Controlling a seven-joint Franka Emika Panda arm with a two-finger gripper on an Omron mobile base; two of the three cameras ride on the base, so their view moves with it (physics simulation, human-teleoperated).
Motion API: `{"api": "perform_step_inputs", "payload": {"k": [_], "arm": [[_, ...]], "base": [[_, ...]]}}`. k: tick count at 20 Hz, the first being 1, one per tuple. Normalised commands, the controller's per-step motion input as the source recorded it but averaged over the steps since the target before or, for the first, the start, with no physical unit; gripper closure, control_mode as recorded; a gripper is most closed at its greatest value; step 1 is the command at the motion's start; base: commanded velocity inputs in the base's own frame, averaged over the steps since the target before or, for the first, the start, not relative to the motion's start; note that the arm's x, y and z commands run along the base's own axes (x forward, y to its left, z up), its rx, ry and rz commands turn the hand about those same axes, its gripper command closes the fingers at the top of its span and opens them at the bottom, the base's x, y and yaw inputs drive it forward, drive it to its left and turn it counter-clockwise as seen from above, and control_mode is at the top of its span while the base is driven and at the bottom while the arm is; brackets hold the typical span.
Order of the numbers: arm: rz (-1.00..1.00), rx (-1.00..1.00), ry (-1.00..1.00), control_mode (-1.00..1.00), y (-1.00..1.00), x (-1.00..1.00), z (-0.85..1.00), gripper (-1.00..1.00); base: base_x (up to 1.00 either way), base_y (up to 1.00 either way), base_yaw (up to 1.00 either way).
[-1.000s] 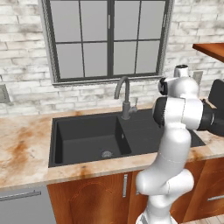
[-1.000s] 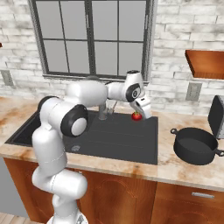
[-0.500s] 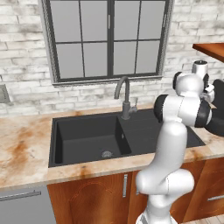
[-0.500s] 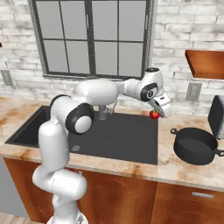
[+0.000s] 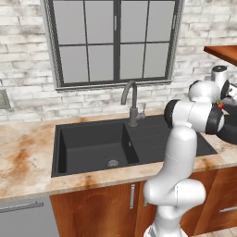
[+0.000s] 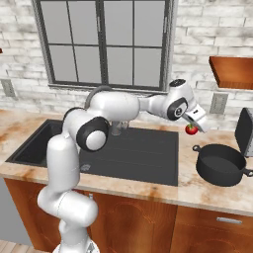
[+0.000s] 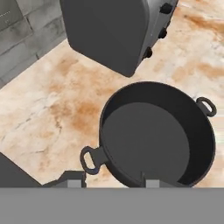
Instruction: Dump the tomato from the pot into the sink. Then turn on the water and wash the tomato. Then turn off the water and put the tomato back in the pot.
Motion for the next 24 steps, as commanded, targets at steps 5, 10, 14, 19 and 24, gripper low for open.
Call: {"api": "perform_step_inputs", "payload": {"k": [5,10,14,19,24], "arm": [[-0.07,-0.14,0.01,-1.0,-0.28,-0.24,0.13,1.0],[-0.12,-0.01,0.0,-1.0,-0.54,-0.12,-0.08,1.0],[-0.07,0.0,0.0,-1.0,-0.59,0.02,-0.28,1.0],[-0.07,0.0,0.0,-1.0,-0.39,0.0,-0.25,1.0],[-0.06,0.0,0.0,-1.0,-0.29,0.0,-0.19,1.0]], "base": [[0.0,0.0,0.0],[0.0,0.0,0.0],[0.0,0.0,0.0],[0.0,0.0,0.0],[0.0,0.0,0.0]]}}
